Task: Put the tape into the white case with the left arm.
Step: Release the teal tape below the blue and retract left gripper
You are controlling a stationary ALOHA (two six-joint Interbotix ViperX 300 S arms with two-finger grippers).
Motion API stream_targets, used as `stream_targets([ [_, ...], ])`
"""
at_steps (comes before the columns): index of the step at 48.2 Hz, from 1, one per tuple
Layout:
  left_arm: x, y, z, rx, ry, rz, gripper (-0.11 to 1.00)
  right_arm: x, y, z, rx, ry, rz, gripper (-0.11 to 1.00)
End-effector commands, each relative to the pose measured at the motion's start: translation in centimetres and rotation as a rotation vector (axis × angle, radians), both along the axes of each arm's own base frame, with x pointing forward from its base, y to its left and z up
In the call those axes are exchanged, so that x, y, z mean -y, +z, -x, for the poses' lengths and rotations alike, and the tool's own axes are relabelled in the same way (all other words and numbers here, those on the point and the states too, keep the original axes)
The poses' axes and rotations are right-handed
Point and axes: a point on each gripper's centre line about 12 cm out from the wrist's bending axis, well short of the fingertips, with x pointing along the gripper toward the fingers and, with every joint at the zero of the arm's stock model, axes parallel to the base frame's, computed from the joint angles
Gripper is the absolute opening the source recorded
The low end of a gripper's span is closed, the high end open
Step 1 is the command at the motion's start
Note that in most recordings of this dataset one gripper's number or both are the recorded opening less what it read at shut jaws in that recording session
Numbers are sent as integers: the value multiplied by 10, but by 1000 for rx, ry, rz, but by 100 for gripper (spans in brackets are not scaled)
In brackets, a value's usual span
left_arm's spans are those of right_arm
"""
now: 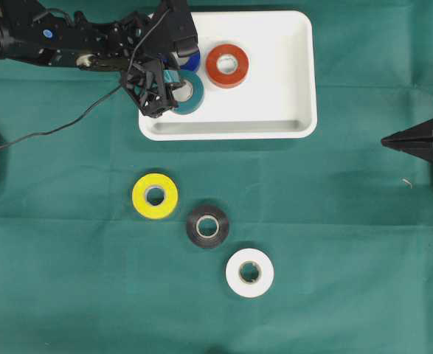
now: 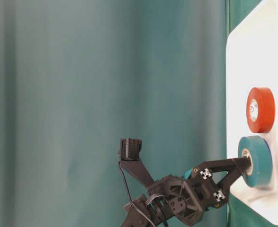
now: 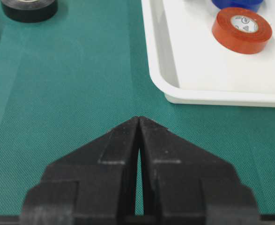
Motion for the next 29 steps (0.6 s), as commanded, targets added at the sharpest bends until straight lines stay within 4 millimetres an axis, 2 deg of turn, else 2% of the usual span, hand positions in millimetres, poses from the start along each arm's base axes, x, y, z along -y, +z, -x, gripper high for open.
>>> stream_targets([
  [1, -1, 10, -2, 32, 0, -12, 24, 0, 5, -2, 15, 0, 4, -9],
  [3, -1, 9, -2, 29, 0, -11, 24, 0, 4, -2, 14, 0, 4, -9],
  [5, 0, 10, -1, 30, 0, -11, 30, 0, 5, -2, 17, 0, 4, -9],
  [13, 1, 11, 3, 29, 0, -11, 80, 0, 5, -2, 17, 0, 4, -9],
  [16, 1, 11, 4, 31, 1, -10, 93, 0, 4, -2, 15, 0, 4, -9],
  [29, 6, 25, 10, 61, -2, -20, 93, 0, 4, -2, 14, 0, 2, -9],
])
